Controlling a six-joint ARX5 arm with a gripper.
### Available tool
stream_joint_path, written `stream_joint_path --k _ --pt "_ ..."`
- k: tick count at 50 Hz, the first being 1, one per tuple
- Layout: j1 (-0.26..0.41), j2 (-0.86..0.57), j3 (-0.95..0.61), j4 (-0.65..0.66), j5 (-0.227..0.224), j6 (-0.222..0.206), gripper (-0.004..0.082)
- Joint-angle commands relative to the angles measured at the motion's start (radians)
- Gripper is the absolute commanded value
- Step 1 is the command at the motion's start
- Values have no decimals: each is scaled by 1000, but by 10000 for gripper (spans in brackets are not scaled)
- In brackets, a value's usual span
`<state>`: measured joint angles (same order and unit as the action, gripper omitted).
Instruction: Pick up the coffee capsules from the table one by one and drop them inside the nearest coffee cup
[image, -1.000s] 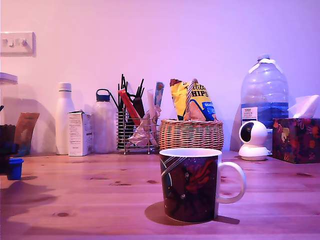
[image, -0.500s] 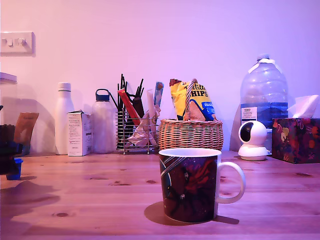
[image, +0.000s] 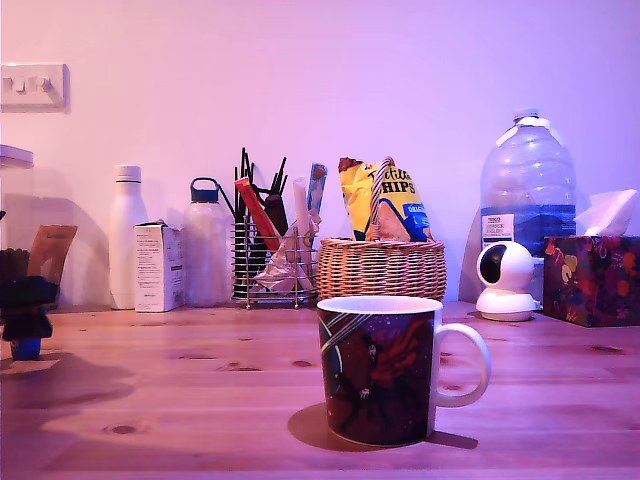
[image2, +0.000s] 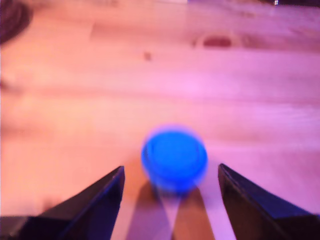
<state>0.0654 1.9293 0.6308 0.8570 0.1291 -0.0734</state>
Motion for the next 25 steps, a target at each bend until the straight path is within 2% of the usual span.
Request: stream_joint_path --k 1,18,25 --pt "-5 30 3 0 1 24 536" --pt "-6 81 75 -59 2 56 528" --pt "-8 83 80 -76 2 56 438"
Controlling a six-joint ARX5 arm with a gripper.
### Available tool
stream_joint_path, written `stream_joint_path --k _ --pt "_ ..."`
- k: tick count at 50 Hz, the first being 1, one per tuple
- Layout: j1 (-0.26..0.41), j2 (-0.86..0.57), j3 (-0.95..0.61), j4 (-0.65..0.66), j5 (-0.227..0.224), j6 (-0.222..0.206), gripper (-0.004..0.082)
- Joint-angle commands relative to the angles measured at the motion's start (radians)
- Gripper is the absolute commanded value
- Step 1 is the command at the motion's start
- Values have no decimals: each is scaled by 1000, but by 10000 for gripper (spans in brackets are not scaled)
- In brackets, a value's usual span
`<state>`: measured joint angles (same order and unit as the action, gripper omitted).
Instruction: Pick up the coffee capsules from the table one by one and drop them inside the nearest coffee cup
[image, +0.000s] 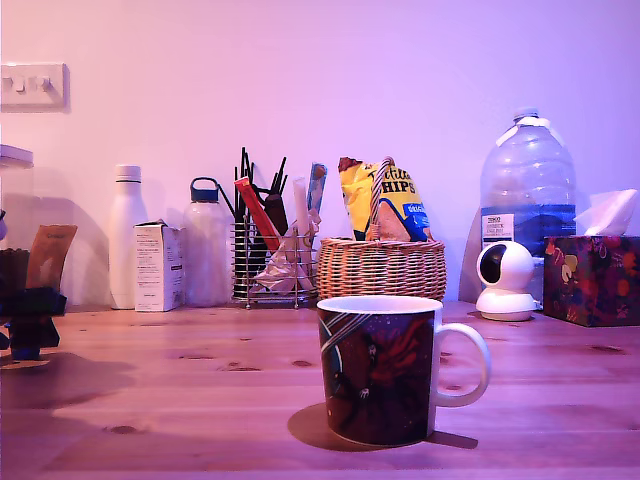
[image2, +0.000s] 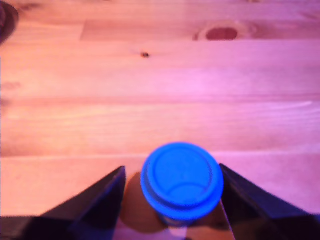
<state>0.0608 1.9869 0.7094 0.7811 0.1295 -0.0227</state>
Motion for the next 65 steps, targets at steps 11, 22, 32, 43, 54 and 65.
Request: stream_joint_path --k 11,22,32,43,54,65 --pt "-2 26 2 -4 2 16 278" --pt "-2 26 2 -6 2 11 245" --pt "-5 2 2 -71 13 3 245" --pt "-13 -111 2 -205 86 4 245" --pt "-50 -250 1 -321 133 5 246" --pt "-119 -375 -1 -451 140 5 246"
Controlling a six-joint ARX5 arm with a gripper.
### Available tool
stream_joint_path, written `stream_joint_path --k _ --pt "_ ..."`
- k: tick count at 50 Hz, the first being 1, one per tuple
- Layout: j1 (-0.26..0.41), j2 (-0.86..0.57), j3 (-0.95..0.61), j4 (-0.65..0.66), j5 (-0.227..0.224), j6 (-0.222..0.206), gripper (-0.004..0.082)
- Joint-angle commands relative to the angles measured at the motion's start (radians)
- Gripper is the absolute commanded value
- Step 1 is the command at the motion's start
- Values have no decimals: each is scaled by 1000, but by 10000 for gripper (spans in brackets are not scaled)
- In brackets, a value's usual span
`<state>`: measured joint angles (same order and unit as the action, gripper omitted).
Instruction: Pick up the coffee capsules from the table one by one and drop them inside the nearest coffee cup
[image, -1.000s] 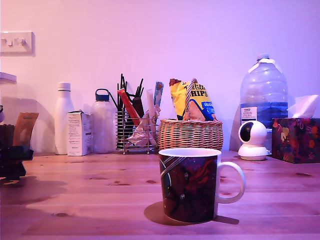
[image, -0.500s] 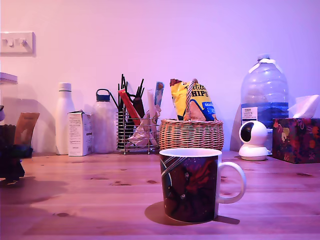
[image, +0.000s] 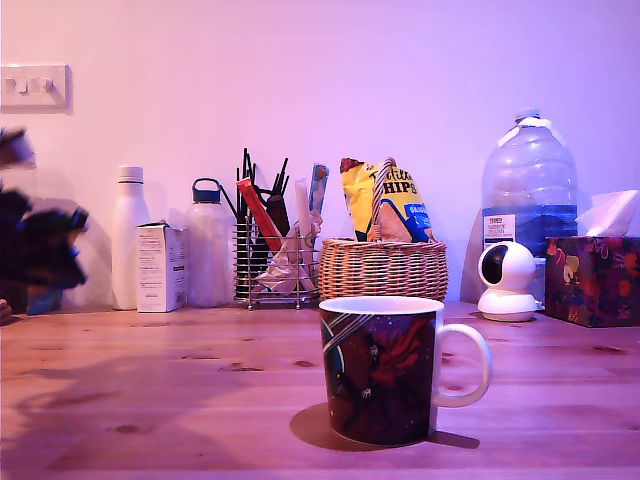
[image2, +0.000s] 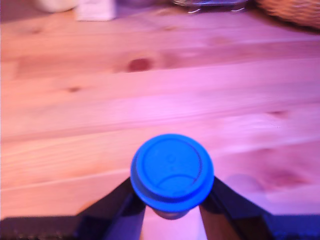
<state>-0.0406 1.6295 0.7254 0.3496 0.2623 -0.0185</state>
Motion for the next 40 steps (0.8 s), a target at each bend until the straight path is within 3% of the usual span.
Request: stream_joint_path --k 1,40 --pt "-25 -26 -17 -32 7 0 246" --pt "-423 -384 -49 -360 11 2 247"
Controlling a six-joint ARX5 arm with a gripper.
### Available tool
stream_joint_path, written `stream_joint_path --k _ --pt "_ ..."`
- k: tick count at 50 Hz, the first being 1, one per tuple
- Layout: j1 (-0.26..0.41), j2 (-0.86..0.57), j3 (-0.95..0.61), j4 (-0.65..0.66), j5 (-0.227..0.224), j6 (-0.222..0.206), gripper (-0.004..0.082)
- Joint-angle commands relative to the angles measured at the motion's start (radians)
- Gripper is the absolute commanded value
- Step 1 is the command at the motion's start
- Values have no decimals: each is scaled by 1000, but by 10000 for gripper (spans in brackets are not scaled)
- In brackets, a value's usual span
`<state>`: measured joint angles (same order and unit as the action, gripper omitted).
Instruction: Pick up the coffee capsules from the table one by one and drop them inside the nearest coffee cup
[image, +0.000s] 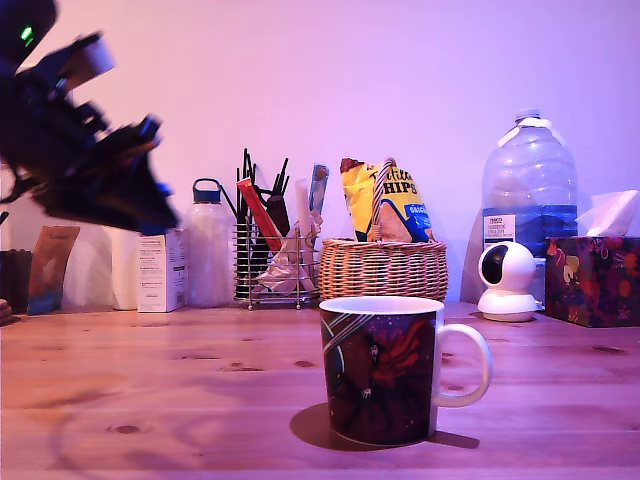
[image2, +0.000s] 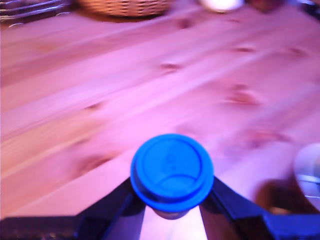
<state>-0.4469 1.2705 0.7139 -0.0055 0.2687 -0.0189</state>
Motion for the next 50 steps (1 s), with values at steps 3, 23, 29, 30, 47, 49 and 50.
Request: stream_joint_path --k 3,23,29,30,47,49,50 --pt "-42 -52 -53 -19 5 2 247" --pt "-178 -193 -172 -79 18 24 247" --pt "-220 -206 -183 -110 19 31 247" --pt "-227 -208 -184 -116 19 31 247" --pt "-289 -212 -185 -151 17 46 246" --pt "-289 -212 -185 -151 12 46 246" --pt "-289 -212 -185 -152 11 46 246"
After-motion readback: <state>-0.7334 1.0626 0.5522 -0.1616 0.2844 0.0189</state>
